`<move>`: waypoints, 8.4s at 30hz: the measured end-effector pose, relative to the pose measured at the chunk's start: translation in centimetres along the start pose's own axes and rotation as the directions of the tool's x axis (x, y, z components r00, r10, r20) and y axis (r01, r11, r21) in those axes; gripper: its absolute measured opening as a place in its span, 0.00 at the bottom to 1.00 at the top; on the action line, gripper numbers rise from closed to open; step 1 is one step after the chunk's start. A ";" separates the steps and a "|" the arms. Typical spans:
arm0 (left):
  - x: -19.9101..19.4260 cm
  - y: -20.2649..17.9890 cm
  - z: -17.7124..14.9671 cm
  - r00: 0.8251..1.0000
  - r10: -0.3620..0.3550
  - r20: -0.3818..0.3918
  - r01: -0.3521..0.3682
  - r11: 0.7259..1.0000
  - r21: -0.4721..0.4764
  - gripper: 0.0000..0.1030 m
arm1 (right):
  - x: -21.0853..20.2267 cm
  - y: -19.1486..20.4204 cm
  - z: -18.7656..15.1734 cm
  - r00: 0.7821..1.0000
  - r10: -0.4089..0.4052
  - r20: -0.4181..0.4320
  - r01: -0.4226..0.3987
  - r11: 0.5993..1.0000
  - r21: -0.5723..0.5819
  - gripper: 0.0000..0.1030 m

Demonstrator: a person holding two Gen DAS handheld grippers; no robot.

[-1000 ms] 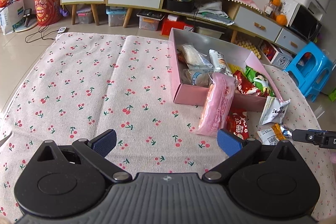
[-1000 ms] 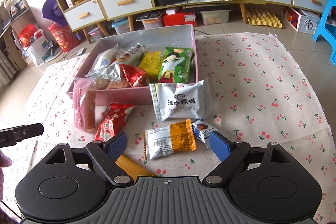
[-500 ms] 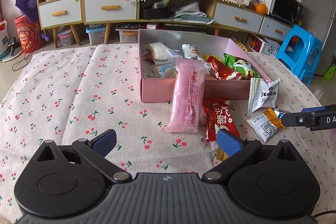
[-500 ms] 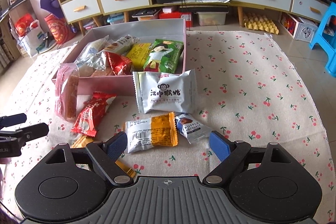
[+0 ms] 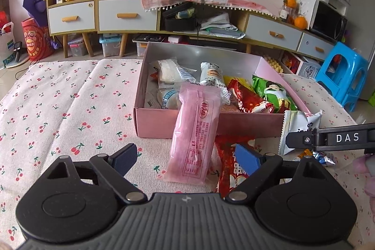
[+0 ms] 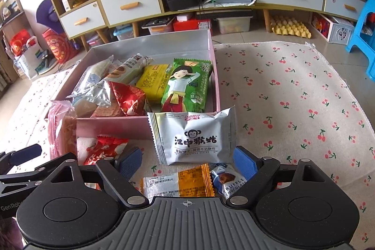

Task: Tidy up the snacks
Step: 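Grasp and lift the pink packet with the left gripper while the right grasps the white packet, then carry the pink and white packets into the box and open both grippers, then move the left gripper to the gold bar while the right moves to the truffle chocolate packet, then close the left gripper on the gold bar while the right closes on the truffle packet, then carry the gold bar and truffle packet over the pink box and open both grippers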

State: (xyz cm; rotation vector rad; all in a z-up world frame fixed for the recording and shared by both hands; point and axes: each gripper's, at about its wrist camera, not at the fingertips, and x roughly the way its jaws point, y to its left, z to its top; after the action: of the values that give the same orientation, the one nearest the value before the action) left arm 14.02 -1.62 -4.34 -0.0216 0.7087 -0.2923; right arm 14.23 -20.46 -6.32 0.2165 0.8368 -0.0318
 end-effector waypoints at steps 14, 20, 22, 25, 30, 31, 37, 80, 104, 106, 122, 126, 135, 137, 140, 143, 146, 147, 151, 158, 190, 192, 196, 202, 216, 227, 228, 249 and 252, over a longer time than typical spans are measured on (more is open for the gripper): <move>1.3 0.8 0.4 0.998 -0.027 -0.059 0.023 0.997 -0.071 0.44 | 3.0 -0.3 0.7 0.998 -0.042 -0.046 0.043 0.999 0.026 0.91; 1.3 0.9 0.7 0.997 -0.037 -0.060 0.033 0.997 -0.070 0.33 | 3.2 -0.1 0.9 0.998 -0.053 -0.040 0.054 0.998 0.017 0.89; 1.2 0.9 0.8 0.998 -0.036 -0.059 0.032 0.997 -0.068 0.33 | 3.2 0.1 1.0 0.998 -0.050 -0.040 0.050 0.999 0.010 0.85; 1.1 0.9 1.0 0.998 -0.039 -0.057 0.035 0.997 -0.067 0.32 | 3.1 0.4 1.0 0.997 -0.058 -0.042 0.058 0.998 -0.002 0.76; 1.0 1.1 1.2 0.997 -0.049 -0.066 0.044 0.996 -0.075 0.31 | 2.7 0.2 1.0 0.997 -0.059 -0.056 0.060 0.998 0.016 0.70; 1.0 1.1 1.2 0.996 -0.052 -0.070 0.046 0.996 -0.076 0.31 | 2.6 0.1 1.0 0.997 -0.058 -0.058 0.059 0.998 0.019 0.70; 0.6 1.4 1.4 0.995 -0.058 -0.085 0.052 0.996 -0.076 0.31 | 1.9 -0.2 0.9 0.996 -0.054 -0.066 0.056 0.998 0.026 0.70; -0.6 4.2 6.4 0.989 -0.123 -0.087 0.097 0.962 -0.256 0.31 | -3.5 -0.8 5.8 0.988 0.151 0.022 -0.151 0.941 0.303 0.70; 7.2 2.4 9.2 0.984 -0.150 -0.095 0.132 0.976 -0.171 0.31 | 5.8 -1.6 11.6 0.975 0.208 0.083 -0.224 0.920 0.322 0.72; 7.4 2.5 9.3 0.984 -0.145 -0.101 0.126 0.977 -0.171 0.31 | 6.0 -1.6 11.5 0.975 0.206 0.080 -0.221 0.921 0.320 0.73; 4.7 1.0 9.6 0.986 -0.154 -0.058 0.149 0.985 -0.082 0.89 | 4.2 -1.8 11.3 0.974 0.210 0.084 -0.226 0.910 0.347 0.87; 3.8 0.9 9.3 0.988 -0.144 -0.053 0.140 0.987 -0.076 0.92 | 2.8 -1.6 10.8 0.978 0.195 0.079 -0.210 0.921 0.329 0.88; 1.1 1.0 8.3 0.996 -0.069 -0.053 0.066 0.996 -0.062 0.98 | -0.5 -1.4 8.6 0.985 0.165 0.060 -0.175 0.937 0.302 0.91; 0.5 1.1 8.1 0.997 -0.062 -0.055 0.059 0.996 -0.061 0.99 | -1.2 -1.4 8.2 0.987 0.151 0.051 -0.159 0.943 0.293 0.91; -0.4 1.3 7.5 0.997 -0.052 -0.064 0.048 0.997 -0.061 0.99 | -2.4 -1.2 7.5 0.990 0.133 0.043 -0.140 0.951 0.274 0.91; -1.0 1.5 6.8 0.996 -0.035 -0.080 0.030 0.998 -0.064 0.99 | -3.6 -1.0 6.7 0.992 0.124 0.037 -0.130 0.958 0.254 0.92; -1.5 1.7 6.1 0.994 -0.011 -0.111 0.004 0.998 -0.061 0.99 | -4.5 -0.7 5.8 0.993 0.114 0.031 -0.118 0.966 0.232 0.92; -1.7 1.7 6.0 0.993 -0.005 -0.118 -0.003 0.998 -0.061 0.99 | -4.7 -0.5 5.5 0.994 0.109 0.025 -0.112 0.968 0.224 0.92; -2.2 1.9 5.4 0.989 0.009 -0.148 -0.018 0.998 -0.060 0.99 | -5.6 -0.1 4.6 0.995 0.096 0.009 -0.096 0.977 0.193 0.92; -3.3 1.8 3.5 0.988 0.008 -0.156 -0.011 1.000 -0.018 0.99 | -6.7 0.6 2.9 0.998 0.070 -0.002 -0.069 0.989 0.132 0.92; -3.4 -3.0 -6.0 0.979 -0.100 -0.178 0.176 0.856 0.486 1.00 | -3.0 -4.6 -6.3 0.988 -0.051 -0.147 0.020 0.980 -0.200 1.00; -2.7 -2.6 -5.5 0.967 -0.111 -0.231 0.200 0.889 0.411 1.00 | -2.9 -4.7 -6.3 0.990 -0.028 -0.135 -0.004 0.973 -0.231 1.00; -2.6 -3.1 -5.2 0.949 -0.134 -0.284 0.235 0.903 0.360 0.99 | -2.6 -4.7 -5.5 0.985 -0.015 -0.171 -0.030 0.967 -0.254 1.00; -2.8 -3.9 -4.4 0.932 -0.185 -0.313 0.250 0.951 0.181 0.97 | -2.7 -5.0 -4.3 0.986 -0.047 -0.161 0.008 0.971 -0.239 1.00; -0.3 -6.5 -2.5 0.962 0.028 -0.271 -0.081 0.979 -0.188 0.84 | -2.5 -8.2 -1.9 0.993 -0.025 -0.114 0.024 1.000 -0.012 1.00; -0.7 -7.4 -3.4 0.965 0.081 -0.249 -0.088 0.996 -0.020 0.70 | -2.2 -8.3 -1.3 0.996 0.002 -0.089 0.005 0.996 0.085 0.93; -0.8 -7.2 -3.4 0.966 0.067 -0.250 -0.071 0.997 -0.006 0.67 | -2.1 -8.2 -1.3 0.996 0.003 -0.089 0.004 0.997 0.077 0.91; -4.0 -1.0 -3.2 0.946 -0.048 -0.322 0.057 0.998 0.021 0.37 | -1.9 -5.0 -1.8 0.981 0.076 -0.179 -0.082 0.996 -0.029 0.35; -3.8 -1.3 -3.3 0.947 -0.067 -0.313 0.075 0.997 0.013 0.53 | -1.8 -5.2 -1.7 0.987 0.049 -0.156 -0.054 0.998 -0.029 0.37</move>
State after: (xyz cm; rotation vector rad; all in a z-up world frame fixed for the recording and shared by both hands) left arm 8.80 -1.56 -4.30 0.0239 1.0206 -0.3784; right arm 11.20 -25.35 -7.02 0.2116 0.9857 0.0483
